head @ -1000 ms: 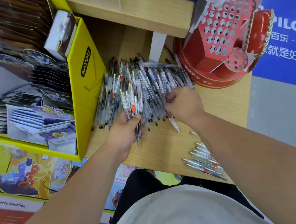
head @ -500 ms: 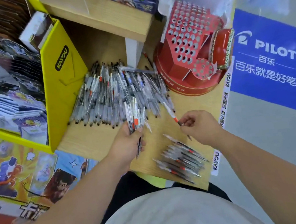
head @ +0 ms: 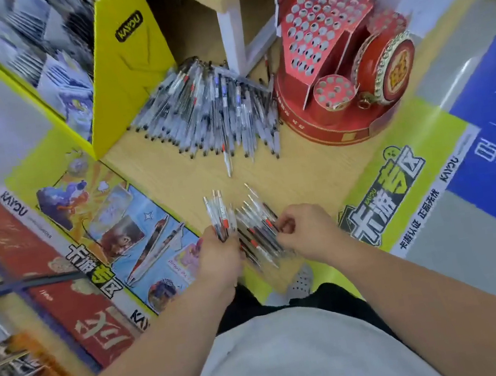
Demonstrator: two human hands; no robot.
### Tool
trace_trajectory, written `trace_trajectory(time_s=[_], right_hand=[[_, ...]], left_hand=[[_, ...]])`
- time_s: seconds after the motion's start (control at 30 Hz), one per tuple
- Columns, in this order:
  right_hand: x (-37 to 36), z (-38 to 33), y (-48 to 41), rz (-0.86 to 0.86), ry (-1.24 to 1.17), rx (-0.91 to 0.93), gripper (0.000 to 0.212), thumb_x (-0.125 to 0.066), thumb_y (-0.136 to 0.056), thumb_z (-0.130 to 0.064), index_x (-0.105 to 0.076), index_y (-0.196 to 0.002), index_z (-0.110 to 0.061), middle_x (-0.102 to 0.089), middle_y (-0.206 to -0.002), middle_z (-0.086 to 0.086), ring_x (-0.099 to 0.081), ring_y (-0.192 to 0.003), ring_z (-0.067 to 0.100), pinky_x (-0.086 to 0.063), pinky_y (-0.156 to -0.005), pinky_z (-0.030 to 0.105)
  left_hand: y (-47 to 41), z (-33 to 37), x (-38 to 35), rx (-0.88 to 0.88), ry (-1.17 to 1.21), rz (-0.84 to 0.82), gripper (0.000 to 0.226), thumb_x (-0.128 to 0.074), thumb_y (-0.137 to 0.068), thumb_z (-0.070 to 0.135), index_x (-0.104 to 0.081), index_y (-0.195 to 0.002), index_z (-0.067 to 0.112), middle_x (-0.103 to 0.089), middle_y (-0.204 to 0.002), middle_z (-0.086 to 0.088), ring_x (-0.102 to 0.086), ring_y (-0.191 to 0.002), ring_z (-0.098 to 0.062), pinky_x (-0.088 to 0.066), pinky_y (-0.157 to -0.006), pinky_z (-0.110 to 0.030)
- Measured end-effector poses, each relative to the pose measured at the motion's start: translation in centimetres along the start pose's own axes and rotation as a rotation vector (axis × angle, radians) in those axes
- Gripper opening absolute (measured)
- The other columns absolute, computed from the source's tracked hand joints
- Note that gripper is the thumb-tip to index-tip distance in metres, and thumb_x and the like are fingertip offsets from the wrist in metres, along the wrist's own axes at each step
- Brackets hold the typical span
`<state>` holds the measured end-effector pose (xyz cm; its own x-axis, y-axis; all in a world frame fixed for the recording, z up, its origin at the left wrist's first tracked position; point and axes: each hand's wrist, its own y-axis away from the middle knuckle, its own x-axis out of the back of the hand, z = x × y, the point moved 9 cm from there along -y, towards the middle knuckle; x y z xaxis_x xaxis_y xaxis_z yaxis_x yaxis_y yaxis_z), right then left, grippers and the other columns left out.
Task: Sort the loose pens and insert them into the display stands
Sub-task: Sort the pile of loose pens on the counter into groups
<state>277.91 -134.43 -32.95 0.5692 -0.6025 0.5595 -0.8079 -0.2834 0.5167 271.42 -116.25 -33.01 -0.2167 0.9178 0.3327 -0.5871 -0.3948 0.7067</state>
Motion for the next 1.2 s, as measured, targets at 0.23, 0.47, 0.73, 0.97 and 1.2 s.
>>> trace_trajectory(time_s=[0.23, 0.47, 0.73, 0.97, 1.2], right_hand=[[-0.5, -0.4, -1.4, 0.062, 0.140, 0.042, 0.011, -0.071, -0.082, -0.023, -0.070, -0.092, -0.018, -0.064, -0.078, -0.004, -0.060, -0.072, 0.019, -0.049, -0.062, 0.031], [0.2, 0.9, -2.1, 0.187, 0.070, 0.067, 0.039, -0.067, -0.089, -0.047, -0.060, -0.119, -0.023, -0.056, -0.103, -0.001, -0.056, -0.084, 0.015, -0.048, -0.075, 0.032], [0.3, 0.8, -3.1, 0.122, 0.035, 0.106, 0.041, -0.061, -0.095, -0.043, -0.061, -0.130, -0.021, -0.058, -0.109, -0.001, -0.054, -0.089, 0.010, -0.043, -0.080, 0.026], [0.5, 0.3, -3.4, 0.109, 0.018, 0.142, 0.045, -0.071, -0.087, -0.046, -0.063, -0.126, -0.025, -0.054, -0.106, -0.003, -0.060, -0.090, 0.016, -0.051, -0.083, 0.033], [0.8, 0.2, -3.8, 0.118, 0.078, 0.138, 0.038, -0.069, -0.091, -0.034, -0.064, -0.126, -0.020, -0.057, -0.115, 0.002, -0.060, -0.086, 0.016, -0.049, -0.081, 0.030]], left_hand=[[0.2, -1.1, -2.0, -0.004, 0.078, 0.097, 0.010, -0.050, -0.102, 0.017, -0.050, -0.111, 0.012, -0.059, -0.085, -0.017, -0.052, -0.064, -0.025, -0.042, -0.058, -0.035], [-0.6, -1.7, -2.7, -0.081, 0.069, 0.227, 0.015, -0.053, -0.100, 0.023, -0.050, -0.112, 0.015, -0.059, -0.082, -0.010, -0.054, -0.065, -0.027, -0.045, -0.061, -0.038], [0.1, 0.8, -3.2, -0.117, -0.058, 0.296, 0.045, -0.069, -0.092, 0.022, -0.053, -0.133, 0.014, -0.060, -0.099, 0.006, -0.066, -0.098, -0.023, -0.051, -0.079, -0.031], [0.2, 1.5, -2.8, -0.135, -0.210, 0.273, 0.051, -0.065, -0.093, 0.025, -0.052, -0.140, 0.009, -0.068, -0.096, 0.000, -0.067, -0.097, -0.026, -0.056, -0.089, -0.043], [-1.1, 2.8, -0.3, -0.243, -0.386, 0.294, 0.029, -0.062, -0.094, 0.035, -0.066, -0.117, 0.017, -0.067, -0.097, -0.001, -0.063, -0.070, -0.017, -0.046, -0.061, -0.030]])
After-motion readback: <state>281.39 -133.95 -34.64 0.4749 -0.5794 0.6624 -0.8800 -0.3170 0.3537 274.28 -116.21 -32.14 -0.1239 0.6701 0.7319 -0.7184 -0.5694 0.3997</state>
